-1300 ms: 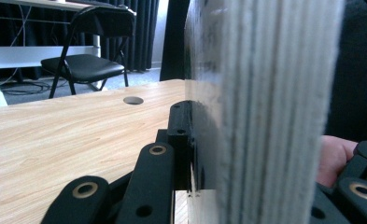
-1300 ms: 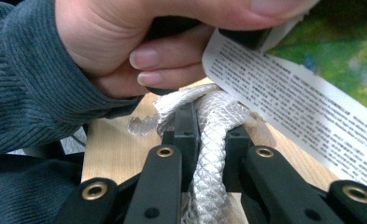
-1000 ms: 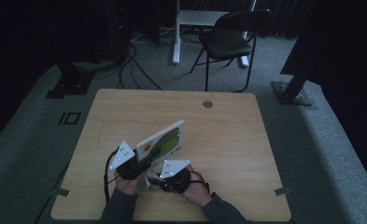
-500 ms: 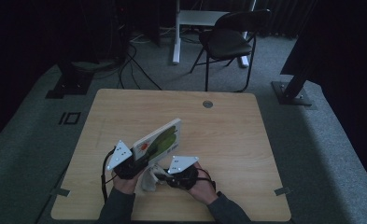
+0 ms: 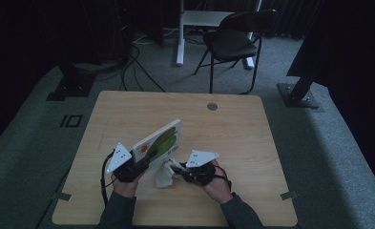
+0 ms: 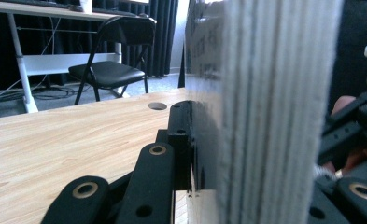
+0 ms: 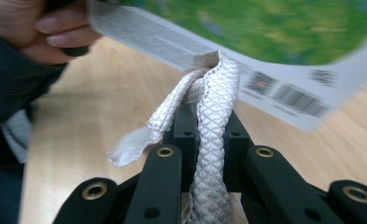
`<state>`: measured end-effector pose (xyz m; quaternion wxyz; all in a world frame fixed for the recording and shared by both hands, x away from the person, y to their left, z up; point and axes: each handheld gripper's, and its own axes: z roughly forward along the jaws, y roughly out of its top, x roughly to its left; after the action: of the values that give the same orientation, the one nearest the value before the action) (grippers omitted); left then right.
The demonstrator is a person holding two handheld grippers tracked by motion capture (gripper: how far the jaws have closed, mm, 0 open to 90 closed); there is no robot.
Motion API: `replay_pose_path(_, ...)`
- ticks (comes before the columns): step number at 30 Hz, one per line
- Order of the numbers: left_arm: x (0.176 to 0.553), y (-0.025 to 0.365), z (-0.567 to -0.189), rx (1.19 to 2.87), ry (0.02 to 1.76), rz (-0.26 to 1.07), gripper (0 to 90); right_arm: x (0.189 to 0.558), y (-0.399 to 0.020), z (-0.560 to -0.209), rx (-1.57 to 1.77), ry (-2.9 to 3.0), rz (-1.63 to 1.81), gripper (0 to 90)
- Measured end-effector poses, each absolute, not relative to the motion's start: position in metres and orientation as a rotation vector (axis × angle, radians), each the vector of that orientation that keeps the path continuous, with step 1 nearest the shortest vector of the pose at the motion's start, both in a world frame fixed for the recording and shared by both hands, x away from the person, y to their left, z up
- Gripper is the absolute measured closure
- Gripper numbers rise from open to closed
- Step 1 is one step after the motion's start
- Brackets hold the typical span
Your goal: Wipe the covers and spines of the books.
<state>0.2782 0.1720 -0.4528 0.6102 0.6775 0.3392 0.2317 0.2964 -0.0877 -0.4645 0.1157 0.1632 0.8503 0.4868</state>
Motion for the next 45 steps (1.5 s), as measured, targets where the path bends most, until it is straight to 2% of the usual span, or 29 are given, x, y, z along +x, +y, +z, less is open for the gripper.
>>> replay_pose_path(27, 0.279, 0.173, -0.455, 1.57, 0.795, 0.541, 78.1, 0.321, -0.175, -0.447, 0.779, 2.234, 1.308, 81.5)
replay_pose_path(45, 0.281, 0.175, -0.456, 1.569, 0.799, 0.55, 78.1, 0.336, -0.212, -0.459, 0.947, 2.182, 1.279, 81.4)
